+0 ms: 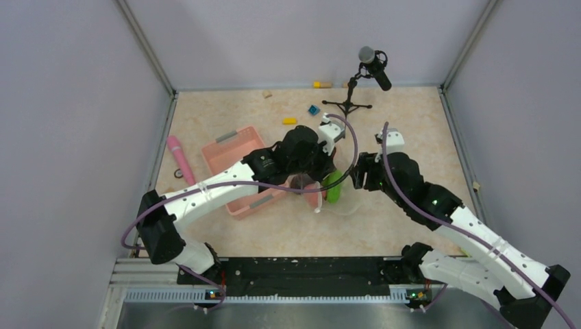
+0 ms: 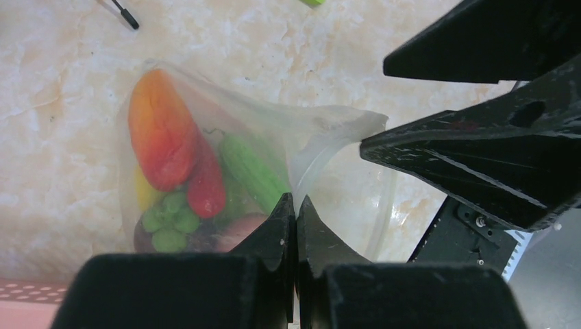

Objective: Place the food in the zip-top bag and seal the zipper
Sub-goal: Zip the zipper food storage bag at the center of the board.

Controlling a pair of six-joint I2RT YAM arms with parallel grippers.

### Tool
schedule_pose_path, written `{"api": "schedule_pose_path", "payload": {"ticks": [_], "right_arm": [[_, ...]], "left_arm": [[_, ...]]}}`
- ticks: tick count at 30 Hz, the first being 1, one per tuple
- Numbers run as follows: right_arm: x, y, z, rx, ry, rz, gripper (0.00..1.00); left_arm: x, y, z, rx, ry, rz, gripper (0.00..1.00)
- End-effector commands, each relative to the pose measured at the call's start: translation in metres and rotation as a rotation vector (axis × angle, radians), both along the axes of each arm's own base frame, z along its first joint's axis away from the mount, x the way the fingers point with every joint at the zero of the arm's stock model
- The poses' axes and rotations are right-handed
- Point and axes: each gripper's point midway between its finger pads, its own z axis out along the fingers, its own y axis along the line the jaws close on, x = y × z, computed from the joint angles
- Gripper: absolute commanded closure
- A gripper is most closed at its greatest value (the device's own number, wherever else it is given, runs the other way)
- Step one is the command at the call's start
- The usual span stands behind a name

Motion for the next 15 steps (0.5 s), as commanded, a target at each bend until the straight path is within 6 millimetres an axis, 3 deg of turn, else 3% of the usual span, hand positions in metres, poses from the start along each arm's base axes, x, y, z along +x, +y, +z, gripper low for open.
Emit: {"api": "schedule_pose_path", "payload": {"ticks": [1, 6, 9, 12, 15], "right_arm": [[0.024, 0.007, 0.017, -0.049, -0.117, 0.018, 0.41], [0.036, 0.013, 0.001, -0.097, -0.117, 0.022, 0.43], [0.039, 0.016, -0.006, -0.097, -0.112, 0.021, 0.54], [0.037, 0.02, -0.011, -0.086, -0.103, 0.04, 0.56], [0.03, 0.022, -0.028, -0.09, -0.062, 0.071, 0.56]], "left_arm": [[0.001, -0.006, 0.025, -0.045, -0.048, -0.047, 1.0], [-0.006, -0.006, 0.027, -0.054, -0.051, -0.088, 1.0], [-0.011, -0.006, 0.026, -0.057, -0.049, -0.112, 1.0], [-0.011, -0.003, 0.028, -0.065, -0.059, -0.109, 1.0], [-0.01, 0.0, 0.031, -0.071, -0.069, -0.099, 1.0]]}}
